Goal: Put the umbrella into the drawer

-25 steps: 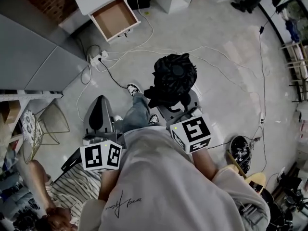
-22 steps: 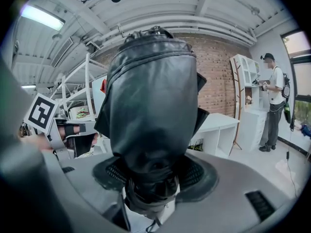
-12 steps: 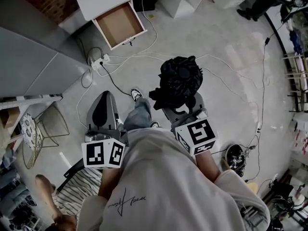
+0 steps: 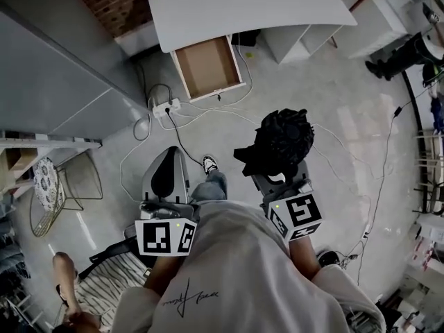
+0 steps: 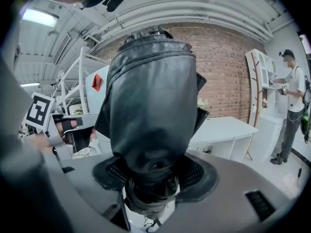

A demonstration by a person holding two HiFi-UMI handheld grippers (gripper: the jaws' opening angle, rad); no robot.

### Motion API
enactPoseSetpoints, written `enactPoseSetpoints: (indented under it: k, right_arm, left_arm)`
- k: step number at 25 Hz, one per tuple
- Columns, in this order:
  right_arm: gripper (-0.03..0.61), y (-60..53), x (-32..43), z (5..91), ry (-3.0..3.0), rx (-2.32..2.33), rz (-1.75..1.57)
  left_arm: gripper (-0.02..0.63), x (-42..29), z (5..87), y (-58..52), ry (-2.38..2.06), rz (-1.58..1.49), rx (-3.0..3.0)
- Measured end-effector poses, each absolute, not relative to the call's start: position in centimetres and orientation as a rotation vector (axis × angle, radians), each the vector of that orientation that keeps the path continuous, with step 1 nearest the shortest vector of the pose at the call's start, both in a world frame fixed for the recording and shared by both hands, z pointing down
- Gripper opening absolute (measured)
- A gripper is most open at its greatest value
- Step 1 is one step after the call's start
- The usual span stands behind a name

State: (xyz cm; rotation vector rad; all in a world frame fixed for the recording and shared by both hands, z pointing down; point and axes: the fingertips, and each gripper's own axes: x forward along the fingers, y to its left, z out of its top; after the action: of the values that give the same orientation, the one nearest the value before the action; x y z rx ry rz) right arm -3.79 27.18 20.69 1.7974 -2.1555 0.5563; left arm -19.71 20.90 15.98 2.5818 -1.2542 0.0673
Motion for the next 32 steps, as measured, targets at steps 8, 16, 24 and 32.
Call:
enactPoseSetpoints:
  k: [8, 16, 24, 32]
  right_arm:
    - [0.267, 21.2, -4.7, 20.4, -2.233, 1.718, 0.559]
    - [0.267, 17.7, -5.3, 20.0, -2.275, 1.635, 0.491]
    - [0.268, 14.9, -3.2, 20.2, -2.290, 1.576, 0.465]
    - [0.268, 10.2, 0.5, 20.6, -2.357, 1.498, 0.460]
  left_arm:
    - [0.018, -20.9, 16.4, 16.3, -1.320, 0.081, 2.515]
    - [0.018, -21.8, 16.8, 14.4, -1.357, 0.033, 2.460]
    - [0.018, -21.0, 16.6, 12.3, -1.399, 0.008, 2.422]
    - [0.018, -17.0, 17.0, 8.9, -1.472, 0.091, 2.412]
